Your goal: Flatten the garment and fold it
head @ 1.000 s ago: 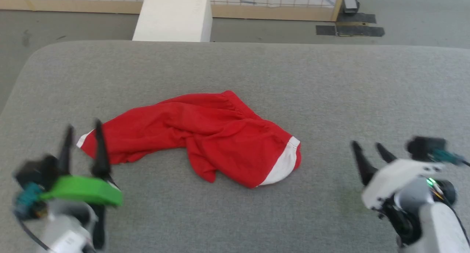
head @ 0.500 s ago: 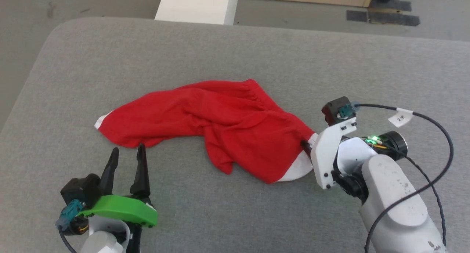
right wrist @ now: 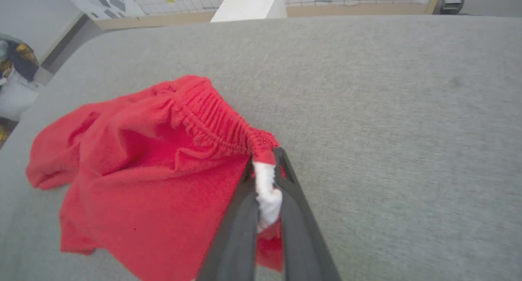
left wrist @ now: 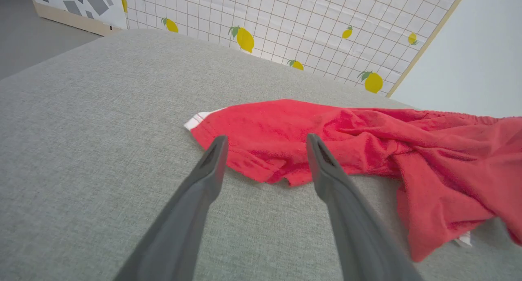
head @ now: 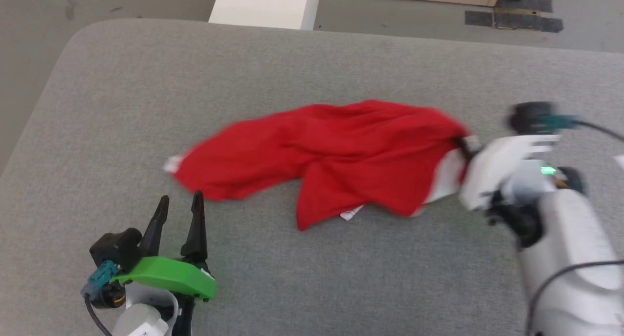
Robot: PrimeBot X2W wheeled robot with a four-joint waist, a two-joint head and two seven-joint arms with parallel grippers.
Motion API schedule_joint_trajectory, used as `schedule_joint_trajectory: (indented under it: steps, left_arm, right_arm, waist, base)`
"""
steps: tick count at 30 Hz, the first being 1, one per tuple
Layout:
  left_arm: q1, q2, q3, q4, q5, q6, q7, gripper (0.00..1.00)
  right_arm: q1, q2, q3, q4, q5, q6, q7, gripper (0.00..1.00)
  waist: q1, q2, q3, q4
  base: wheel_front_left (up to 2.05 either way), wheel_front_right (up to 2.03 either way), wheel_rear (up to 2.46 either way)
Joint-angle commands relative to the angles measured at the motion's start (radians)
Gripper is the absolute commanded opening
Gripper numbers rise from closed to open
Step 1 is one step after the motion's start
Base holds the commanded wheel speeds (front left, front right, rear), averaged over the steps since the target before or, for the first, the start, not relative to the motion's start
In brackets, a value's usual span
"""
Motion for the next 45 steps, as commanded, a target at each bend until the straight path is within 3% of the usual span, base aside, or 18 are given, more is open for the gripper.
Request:
schedule_joint_trajectory:
  steps: [1, 5, 9, 10, 11, 16, 17, 20, 22, 23, 24, 30, 31, 32, 33, 40, 45]
  left_arm:
    - [-0.012, 0.003, -0.004, 0.000, -0.009, -0.006, 0.000, 1.00]
    - [-0.013, 0.003, -0.019, -0.001, -0.011, -0.010, 0.010, 1.00]
    - [-0.009, 0.009, -0.029, -0.003, -0.015, -0.014, 0.023, 1.00]
    - [-0.007, 0.011, -0.031, -0.004, -0.016, -0.014, 0.028, 1.00]
    - [-0.005, 0.014, -0.034, -0.004, -0.016, -0.016, 0.033, 1.00]
    - [-0.007, 0.006, -0.077, -0.026, -0.043, -0.032, 0.096, 1.00]
    - [-0.022, -0.004, -0.120, -0.051, -0.058, -0.041, 0.147, 1.00]
    - [-0.065, -0.013, -0.202, -0.078, -0.066, -0.050, 0.250, 1.00]
    - [-0.102, -0.020, -0.251, -0.077, -0.071, -0.053, 0.329, 1.00]
    - [-0.161, -0.020, -0.307, -0.025, -0.056, -0.042, 0.473, 1.00]
    - [-0.188, -0.015, -0.326, 0.020, -0.048, -0.031, 0.543, 1.00]
    - [-0.220, 0.001, -0.345, 0.106, -0.062, -0.042, 0.580, 1.00]
    - [-0.222, 0.003, -0.347, 0.109, -0.067, -0.045, 0.568, 0.86]
    - [-0.221, 0.003, -0.346, 0.113, -0.077, -0.047, 0.564, 0.25]
    - [-0.221, 0.006, -0.348, 0.114, -0.086, -0.050, 0.557, 0.00]
    - [-0.199, 0.044, -0.260, 0.049, -0.185, -0.053, 0.477, 0.00]
    - [-0.149, 0.089, -0.139, -0.075, -0.261, -0.008, 0.453, 0.00]
  right_arm:
    - [0.015, -0.004, -0.067, -0.014, -0.010, -0.002, -0.008, 0.00]
    - [0.116, -0.004, -0.293, -0.043, -0.051, -0.002, 0.003, 0.00]
    - [0.193, -0.004, -0.402, -0.041, -0.050, -0.002, -0.001, 0.00]
    - [0.201, -0.004, -0.408, -0.036, -0.044, -0.002, -0.009, 0.33]
    - [0.206, -0.004, -0.408, -0.031, -0.033, -0.002, -0.020, 1.00]
    - [0.200, -0.004, -0.401, -0.048, 0.087, -0.002, -0.202, 1.00]
    - [0.209, -0.004, -0.408, -0.059, 0.099, -0.002, -0.258, 1.00]
    - [0.230, -0.004, -0.413, -0.072, 0.102, -0.002, -0.290, 1.00]
    - [0.241, -0.004, -0.411, -0.080, 0.102, -0.002, -0.294, 1.00]
    - [0.248, -0.004, -0.399, -0.085, 0.114, -0.002, -0.299, 1.00]
    - [0.251, -0.004, -0.384, -0.084, 0.125, -0.002, -0.304, 1.00]
    - [0.267, -0.004, -0.362, -0.077, 0.143, -0.002, -0.335, 1.00]
    - [0.272, -0.004, -0.362, -0.076, 0.147, -0.002, -0.340, 1.00]
    - [0.277, -0.004, -0.363, -0.075, 0.149, -0.002, -0.344, 1.00]
    - [0.282, -0.004, -0.363, -0.073, 0.151, -0.002, -0.348, 1.00]
    - [0.298, -0.004, -0.358, -0.051, 0.150, -0.002, -0.361, 1.00]
    - [0.298, -0.004, -0.343, -0.043, 0.137, -0.002, -0.351, 1.00]
  waist:
    - [0.0000, 0.0000, -0.013, -0.015]
    - [0.0000, 0.0000, -0.019, -0.026]
    - [0.0000, 0.0000, -0.019, -0.047]
    - [0.0000, 0.0000, -0.019, -0.054]
    - [0.0000, 0.0000, -0.020, -0.059]
    - [0.0000, 0.0000, -0.030, -0.095]
    - [0.0000, 0.0000, -0.030, -0.106]
    - [0.0000, 0.0000, -0.029, -0.125]
    - [0.0000, 0.0000, -0.024, -0.145]
    - [0.0000, 0.0000, -0.011, -0.187]
    - [0.0000, 0.0000, -0.002, -0.217]
    - [0.0000, 0.0000, 0.024, -0.275]
    - [0.0000, 0.0000, 0.027, -0.277]
    - [0.0000, 0.0000, 0.029, -0.277]
    - [0.0000, 0.0000, 0.030, -0.275]
    - [0.0000, 0.0000, 0.000, -0.218]
    - [0.0000, 0.0000, -0.039, -0.148]
  base:
    - [0.00, 0.00, 0.00]
    - [0.00, 0.00, 0.00]
    - [0.00, 0.00, 0.00]
    - [0.00, 0.00, 0.00]
    - [0.00, 0.00, 0.00]
    - [0.00, 0.00, 0.00]
    - [0.00, 0.00, 0.00]
    - [0.00, 0.00, 0.00]
    - [0.00, 0.00, 0.00]
    - [0.00, 0.00, 0.00]
    - [0.00, 0.00, 0.00]
    - [0.00, 0.00, 0.00]
    - [0.00, 0.00, 0.00]
    - [0.00, 0.00, 0.00]
    - [0.00, 0.00, 0.00]
    - [0.00, 0.00, 0.00]
    - [0.00, 0.00, 0.00]
